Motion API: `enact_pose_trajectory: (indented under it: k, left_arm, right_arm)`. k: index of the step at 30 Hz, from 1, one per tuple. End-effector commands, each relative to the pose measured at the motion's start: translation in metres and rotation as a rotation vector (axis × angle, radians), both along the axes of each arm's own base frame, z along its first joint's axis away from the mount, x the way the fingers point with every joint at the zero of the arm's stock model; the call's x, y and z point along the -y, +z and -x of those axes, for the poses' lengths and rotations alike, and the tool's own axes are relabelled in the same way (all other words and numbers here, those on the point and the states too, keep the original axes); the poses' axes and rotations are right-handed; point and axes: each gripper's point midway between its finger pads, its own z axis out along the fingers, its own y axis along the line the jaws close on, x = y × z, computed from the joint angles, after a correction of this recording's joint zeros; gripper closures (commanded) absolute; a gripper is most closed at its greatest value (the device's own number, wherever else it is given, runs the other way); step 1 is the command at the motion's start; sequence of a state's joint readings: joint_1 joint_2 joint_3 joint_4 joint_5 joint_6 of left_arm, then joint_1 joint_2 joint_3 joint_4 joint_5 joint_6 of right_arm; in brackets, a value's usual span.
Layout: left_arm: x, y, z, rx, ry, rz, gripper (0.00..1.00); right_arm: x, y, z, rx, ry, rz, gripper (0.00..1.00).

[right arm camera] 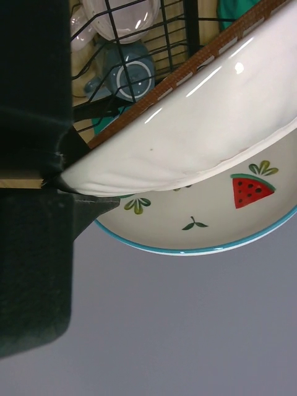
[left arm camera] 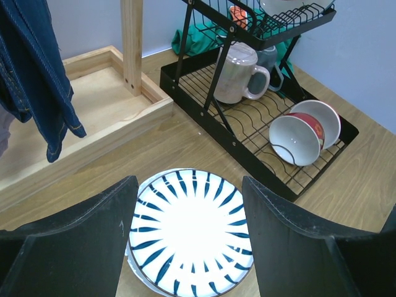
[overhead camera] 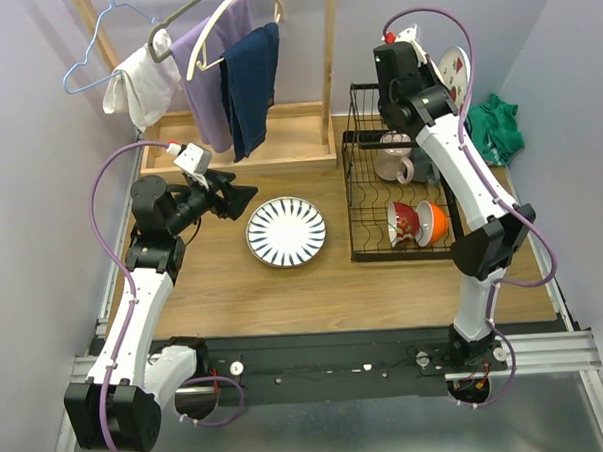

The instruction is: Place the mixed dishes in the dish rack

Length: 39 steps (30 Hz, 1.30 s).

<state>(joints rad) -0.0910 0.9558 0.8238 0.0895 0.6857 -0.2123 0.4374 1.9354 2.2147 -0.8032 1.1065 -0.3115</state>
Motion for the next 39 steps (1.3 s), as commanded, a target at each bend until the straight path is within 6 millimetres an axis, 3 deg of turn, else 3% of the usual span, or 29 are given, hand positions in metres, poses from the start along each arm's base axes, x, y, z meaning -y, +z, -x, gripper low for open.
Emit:
enact_pose_trajectory:
  k: [1,7,18,25,31,39]
  left_arm:
    - [0.003,0.013,0.003,0.039,-0.021,0.014,0.23]
    - [0.004,0.018,0.001,0.045,-0.022,0.017,0.23]
    - [0.007,0.018,0.000,0.028,-0.033,0.022,0.23]
    - [0.010,0.013,-0.001,0.005,-0.040,0.027,0.23]
    - [0.010,0.005,-0.001,-0.017,-0.039,0.020,0.23]
    - [0.012,-0.001,-0.006,-0.035,-0.040,0.026,0.23]
  right_arm:
    - [-0.011,0.049,-0.002,0.215,-0.019,-0.074,0.99]
    - [-0.017,0.074,0.003,0.287,-0.015,-0.089,0.99]
    - [-0.008,0.086,0.018,0.335,-0.031,-0.135,0.99]
    - [-0.007,0.072,0.023,0.328,-0.028,-0.216,0.99]
    - [0.012,0.058,0.023,0.297,-0.065,-0.237,0.99]
    - [0.030,0.056,0.028,0.298,-0.104,-0.241,0.99]
